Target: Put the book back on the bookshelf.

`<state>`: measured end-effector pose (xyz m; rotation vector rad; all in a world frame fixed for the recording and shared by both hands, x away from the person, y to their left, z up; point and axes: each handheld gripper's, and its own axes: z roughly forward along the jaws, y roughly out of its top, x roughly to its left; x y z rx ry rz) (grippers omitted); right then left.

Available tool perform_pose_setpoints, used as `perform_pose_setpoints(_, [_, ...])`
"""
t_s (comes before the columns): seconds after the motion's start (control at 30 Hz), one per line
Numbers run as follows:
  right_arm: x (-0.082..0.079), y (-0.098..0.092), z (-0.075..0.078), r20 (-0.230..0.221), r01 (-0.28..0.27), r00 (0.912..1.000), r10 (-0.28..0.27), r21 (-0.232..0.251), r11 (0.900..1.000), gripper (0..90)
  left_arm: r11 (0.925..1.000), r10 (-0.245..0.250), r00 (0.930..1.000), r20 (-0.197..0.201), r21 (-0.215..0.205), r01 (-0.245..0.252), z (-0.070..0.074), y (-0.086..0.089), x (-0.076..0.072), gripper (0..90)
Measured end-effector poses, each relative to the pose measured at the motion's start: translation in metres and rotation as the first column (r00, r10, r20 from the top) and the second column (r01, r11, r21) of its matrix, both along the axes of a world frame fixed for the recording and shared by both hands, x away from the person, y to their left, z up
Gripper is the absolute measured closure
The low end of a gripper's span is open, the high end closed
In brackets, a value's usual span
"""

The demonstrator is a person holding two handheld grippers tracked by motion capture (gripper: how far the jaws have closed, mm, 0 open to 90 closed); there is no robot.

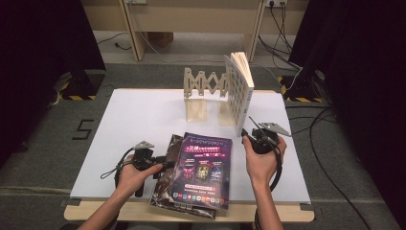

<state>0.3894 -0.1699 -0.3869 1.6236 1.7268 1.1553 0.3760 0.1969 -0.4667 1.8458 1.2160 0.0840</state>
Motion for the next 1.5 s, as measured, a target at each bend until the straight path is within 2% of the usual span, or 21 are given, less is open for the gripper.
perform_pose_setpoints(0.23, [-0.005, 0.004, -0.016, -0.059, -0.031, 0.9978, 0.032, 0.023, 0.999, 57.6, 1.0, -0.003, 0.9999, -0.012, -0.008, 0.003, 0.0, -0.011, 0.007, 48.4])
perform_pose_setpoints(0.37, [-0.007, 0.009, -0.033, -0.119, -0.06, 0.991, 0.063, 0.028, 0.998, 57.5, 0.9999, -0.013, 0.9997, -0.02, -0.007, 0.012, -0.002, -0.019, 0.009, 48.7])
perform_pose_setpoints(0.67, [-0.011, 0.021, -0.066, -0.224, -0.119, 0.9661, 0.129, 0.057, 0.991, 57.0, 0.9997, -0.01, 0.9994, -0.034, 0.023, 0.011, -0.01, -0.028, 0.011, 49.0])
perform_pose_setpoints(0.93, [-0.011, 0.029, -0.077, -0.276, -0.152, 0.9458, 0.171, 0.087, 0.984, 55.9, 0.9998, -0.002, 0.9992, -0.04, 0.021, 0.003, -0.011, -0.031, 0.014, 48.8])
perform_pose_setpoints(1.03, [-0.009, 0.03, -0.081, -0.306, -0.158, 0.9337, 0.187, 0.117, 0.98, 55.0, 0.9998, -0.004, 0.9991, -0.042, 0.02, 0.004, -0.011, -0.033, 0.014, 48.8])
perform_pose_setpoints(1.17, [-0.011, 0.032, -0.085, -0.328, -0.158, 0.926, 0.187, 0.115, 0.981, 54.2, 0.9996, 0.001, 0.9989, -0.047, 0.029, 0.0, -0.012, -0.034, 0.014, 48.8])
perform_pose_setpoints(1.33, [-0.013, 0.031, -0.088, -0.326, -0.151, 0.927, 0.186, 0.13, 0.98, 53.6, 0.9994, 0.002, 0.9995, -0.032, 0.034, 0.0, -0.009, -0.035, 0.013, 49.5])
perform_pose_setpoints(1.43, [-0.014, 0.031, -0.088, -0.324, -0.154, 0.9271, 0.188, 0.126, 0.98, 53.3, 0.9997, -0.01, 0.9994, -0.034, 0.02, 0.011, -0.005, -0.037, 0.01, 51.5])
perform_pose_setpoints(1.5, [-0.014, 0.031, -0.088, -0.324, -0.155, 0.9271, 0.187, 0.124, 0.98, 53.3, 0.9988, -0.018, 0.9996, -0.021, 0.045, 0.019, -0.004, -0.038, 0.01, 52.1])
